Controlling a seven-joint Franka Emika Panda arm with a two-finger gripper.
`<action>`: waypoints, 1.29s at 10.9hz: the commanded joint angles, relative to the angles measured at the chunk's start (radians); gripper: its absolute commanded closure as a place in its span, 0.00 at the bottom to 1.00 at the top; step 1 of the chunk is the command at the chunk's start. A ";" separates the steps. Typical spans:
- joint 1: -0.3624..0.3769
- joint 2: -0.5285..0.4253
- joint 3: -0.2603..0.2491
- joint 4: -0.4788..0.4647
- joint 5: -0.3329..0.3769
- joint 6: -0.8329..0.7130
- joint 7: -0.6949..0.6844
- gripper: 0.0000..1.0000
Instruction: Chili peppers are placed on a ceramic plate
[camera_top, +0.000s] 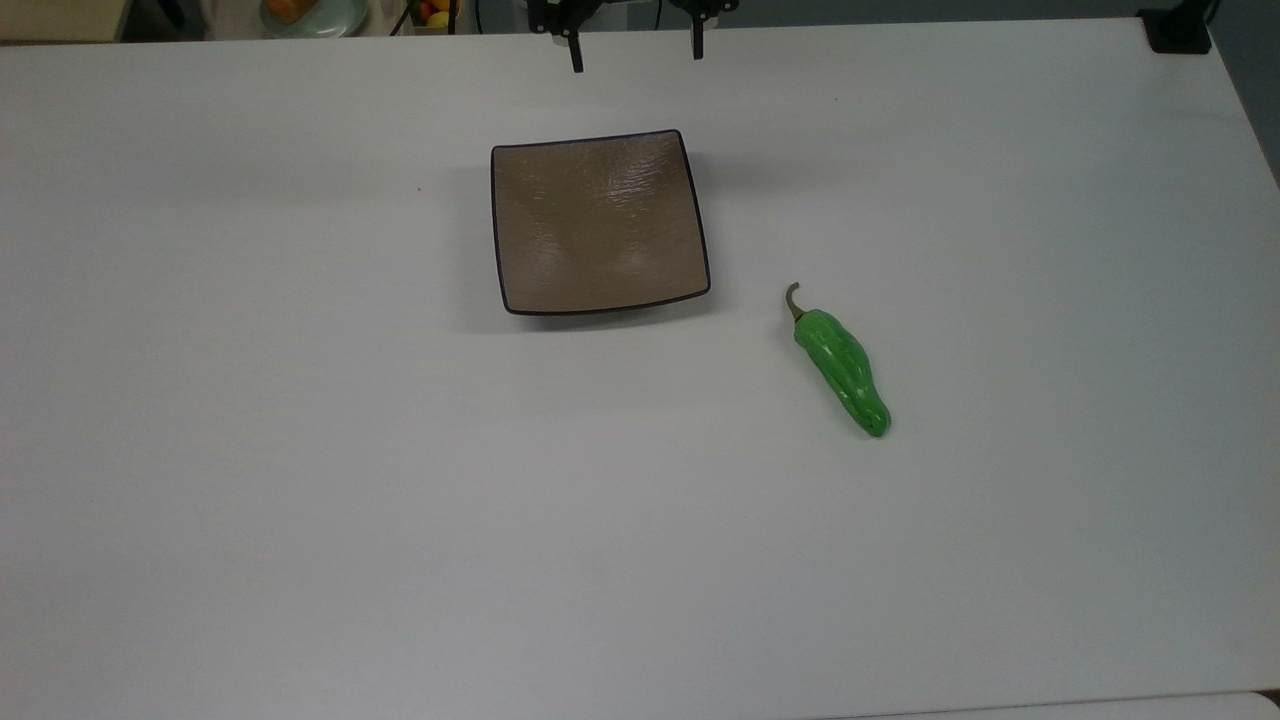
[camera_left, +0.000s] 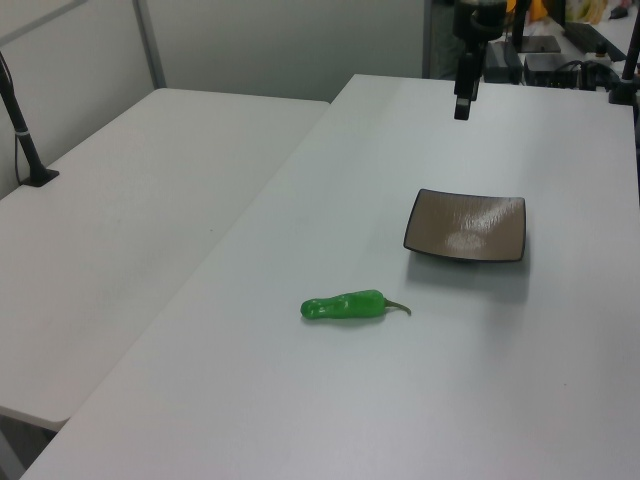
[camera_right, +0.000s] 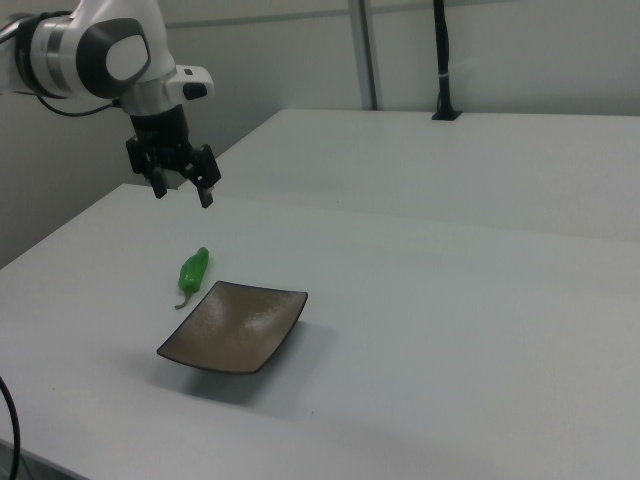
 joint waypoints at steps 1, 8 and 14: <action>0.018 -0.007 -0.020 0.001 0.015 0.013 -0.015 0.00; 0.016 -0.001 -0.020 0.003 0.007 -0.001 -0.024 0.00; 0.021 0.034 -0.017 0.023 0.009 -0.004 -0.025 0.00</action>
